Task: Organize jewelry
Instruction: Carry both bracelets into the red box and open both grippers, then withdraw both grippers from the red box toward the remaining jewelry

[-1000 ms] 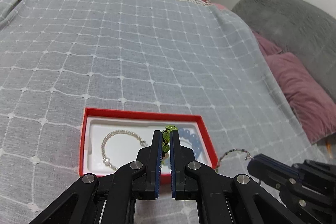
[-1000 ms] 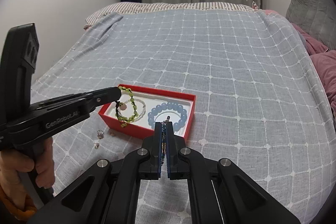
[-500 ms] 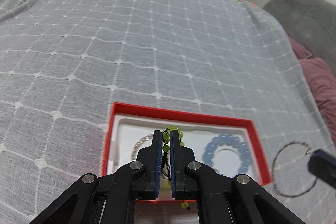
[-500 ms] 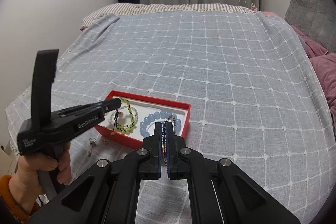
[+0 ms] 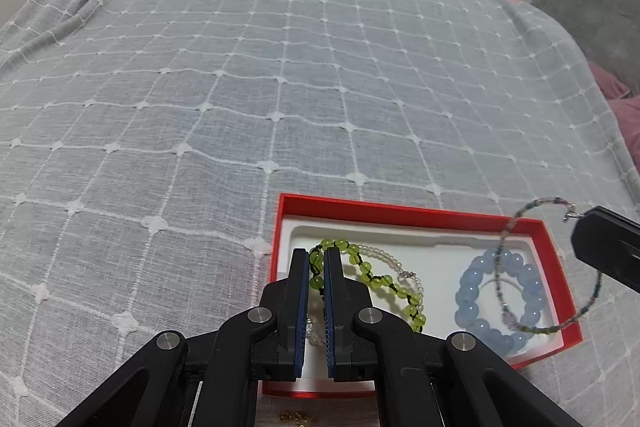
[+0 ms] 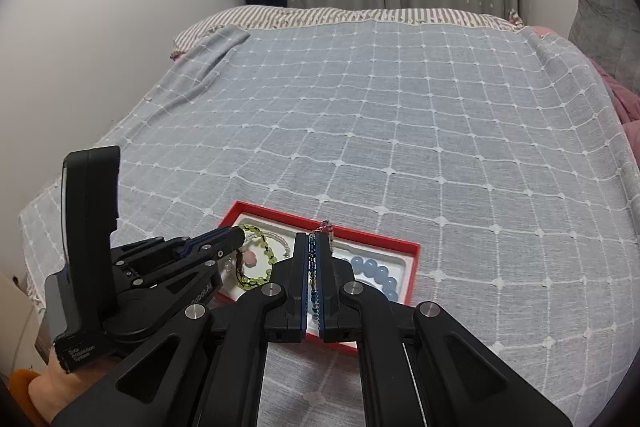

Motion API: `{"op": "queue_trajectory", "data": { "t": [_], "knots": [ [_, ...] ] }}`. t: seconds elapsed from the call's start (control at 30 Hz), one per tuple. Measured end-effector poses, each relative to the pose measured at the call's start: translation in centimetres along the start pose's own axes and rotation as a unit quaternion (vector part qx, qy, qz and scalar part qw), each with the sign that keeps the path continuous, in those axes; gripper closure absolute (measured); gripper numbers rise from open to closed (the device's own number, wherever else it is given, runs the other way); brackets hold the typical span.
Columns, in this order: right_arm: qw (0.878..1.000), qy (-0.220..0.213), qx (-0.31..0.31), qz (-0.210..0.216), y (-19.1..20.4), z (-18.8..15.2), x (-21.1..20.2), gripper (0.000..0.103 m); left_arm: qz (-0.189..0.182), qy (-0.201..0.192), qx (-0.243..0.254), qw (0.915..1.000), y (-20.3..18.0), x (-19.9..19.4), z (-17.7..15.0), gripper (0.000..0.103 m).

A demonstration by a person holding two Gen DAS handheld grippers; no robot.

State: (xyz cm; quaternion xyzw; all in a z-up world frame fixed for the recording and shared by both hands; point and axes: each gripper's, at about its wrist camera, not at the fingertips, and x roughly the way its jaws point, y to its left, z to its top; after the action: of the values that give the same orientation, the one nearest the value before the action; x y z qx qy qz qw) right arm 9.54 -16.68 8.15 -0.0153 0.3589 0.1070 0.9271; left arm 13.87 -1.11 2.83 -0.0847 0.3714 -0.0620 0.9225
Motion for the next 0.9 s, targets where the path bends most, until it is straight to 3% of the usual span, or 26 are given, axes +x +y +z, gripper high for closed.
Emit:
{"op": "queue_trajectory", "data": {
  "t": [0.23, 0.47, 0.73, 0.8, 0.9],
  "knots": [
    [0.999, 0.003, 0.025, 0.032, -0.8, 0.5, 1.5, 0.100, 0.000, -0.006, 0.006, 1.0000, 0.2, -1.0, -0.2, 0.090],
    [0.999, 0.030, 0.039, -0.001, -3.1, -0.5, 3.8, 0.100, 0.009, -0.014, 0.032, 0.9994, -0.3, -2.0, -0.5, 0.080],
    [0.998, 0.044, 0.045, -0.026, -4.6, -0.7, 4.4, 0.098, 0.010, -0.021, 0.045, 0.9987, -0.6, -3.0, -0.6, 0.076],
    [0.998, 0.045, 0.040, -0.029, -4.5, -0.7, 4.2, 0.096, 0.011, -0.019, 0.047, 0.9987, -0.6, -3.1, -0.6, 0.074],
    [0.998, 0.045, 0.039, -0.029, -4.4, -0.8, 3.6, 0.080, 0.014, -0.012, 0.046, 0.9988, -0.5, -3.1, -0.6, 0.070]
  ]
}}
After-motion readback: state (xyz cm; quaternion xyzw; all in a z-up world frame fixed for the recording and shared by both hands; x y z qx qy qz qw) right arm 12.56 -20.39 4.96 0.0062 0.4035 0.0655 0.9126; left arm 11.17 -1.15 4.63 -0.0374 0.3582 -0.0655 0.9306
